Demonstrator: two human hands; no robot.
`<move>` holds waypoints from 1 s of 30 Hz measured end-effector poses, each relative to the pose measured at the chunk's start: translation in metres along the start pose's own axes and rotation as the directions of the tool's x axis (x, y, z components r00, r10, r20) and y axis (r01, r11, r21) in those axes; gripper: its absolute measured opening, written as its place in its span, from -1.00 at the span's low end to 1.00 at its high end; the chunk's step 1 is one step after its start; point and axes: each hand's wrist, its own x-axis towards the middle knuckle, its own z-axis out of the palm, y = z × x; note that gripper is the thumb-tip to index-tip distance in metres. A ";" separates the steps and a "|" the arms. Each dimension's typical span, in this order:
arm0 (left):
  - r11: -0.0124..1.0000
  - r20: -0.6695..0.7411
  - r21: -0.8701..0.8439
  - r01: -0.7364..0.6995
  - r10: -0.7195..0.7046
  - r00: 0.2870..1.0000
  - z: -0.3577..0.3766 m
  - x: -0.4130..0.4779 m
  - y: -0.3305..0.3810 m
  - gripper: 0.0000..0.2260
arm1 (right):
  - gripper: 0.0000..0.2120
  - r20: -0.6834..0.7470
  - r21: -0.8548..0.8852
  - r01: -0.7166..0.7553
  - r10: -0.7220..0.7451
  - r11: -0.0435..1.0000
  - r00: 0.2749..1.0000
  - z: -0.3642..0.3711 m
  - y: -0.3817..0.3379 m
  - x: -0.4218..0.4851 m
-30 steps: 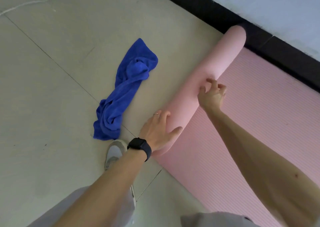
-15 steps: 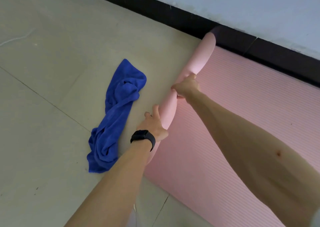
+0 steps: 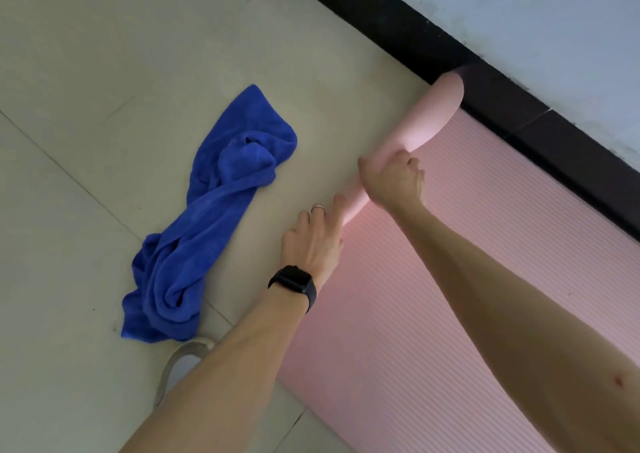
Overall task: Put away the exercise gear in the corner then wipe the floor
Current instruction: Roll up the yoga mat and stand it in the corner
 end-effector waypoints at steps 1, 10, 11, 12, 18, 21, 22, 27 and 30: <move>0.999 -0.019 0.030 -0.011 0.012 1.000 0.002 -0.002 0.003 -0.41 | -0.24 -0.038 -0.096 0.017 -0.021 0.995 0.999 0.000 -0.001 -0.002; 0.970 0.022 -0.237 -0.053 0.059 0.998 -0.002 -0.026 0.013 -0.42 | -0.38 -0.040 0.276 -0.024 0.037 0.961 0.999 -0.008 0.041 -0.001; 0.956 0.065 -0.291 -0.034 0.055 0.996 -0.006 -0.025 0.011 -0.46 | -0.31 -0.071 0.195 0.001 0.013 0.981 0.997 -0.010 0.049 -0.003; 0.951 0.089 -0.304 -0.055 0.086 0.992 -0.008 -0.021 0.008 -0.49 | -0.25 -0.108 0.112 0.010 0.002 0.994 0.994 -0.012 0.057 -0.004; 0.915 0.149 -0.210 -0.344 0.377 0.914 0.008 -0.021 0.020 -0.43 | -0.36 -0.114 -0.440 0.396 -0.487 0.806 0.866 -0.029 0.072 -0.005; 0.922 0.157 -0.233 -0.308 0.348 0.924 0.013 -0.036 0.047 -0.44 | -0.42 0.214 -0.555 0.617 -0.621 0.558 0.754 -0.041 0.071 0.010; 0.916 0.164 -0.269 -0.297 0.348 0.923 0.012 -0.035 0.053 -0.45 | -0.37 0.275 -0.551 0.644 -0.614 0.531 0.740 -0.045 0.075 0.014; 0.900 0.215 -0.398 -0.180 0.282 0.935 -0.003 -0.024 0.035 -0.35 | -0.44 0.253 -0.454 0.601 -0.551 0.658 0.795 -0.044 0.125 -0.004; 0.933 0.332 -0.325 -0.152 0.263 0.906 0.008 -0.035 0.039 -0.25 | -0.38 0.250 -0.442 0.564 -0.508 0.697 0.824 -0.055 0.141 -0.021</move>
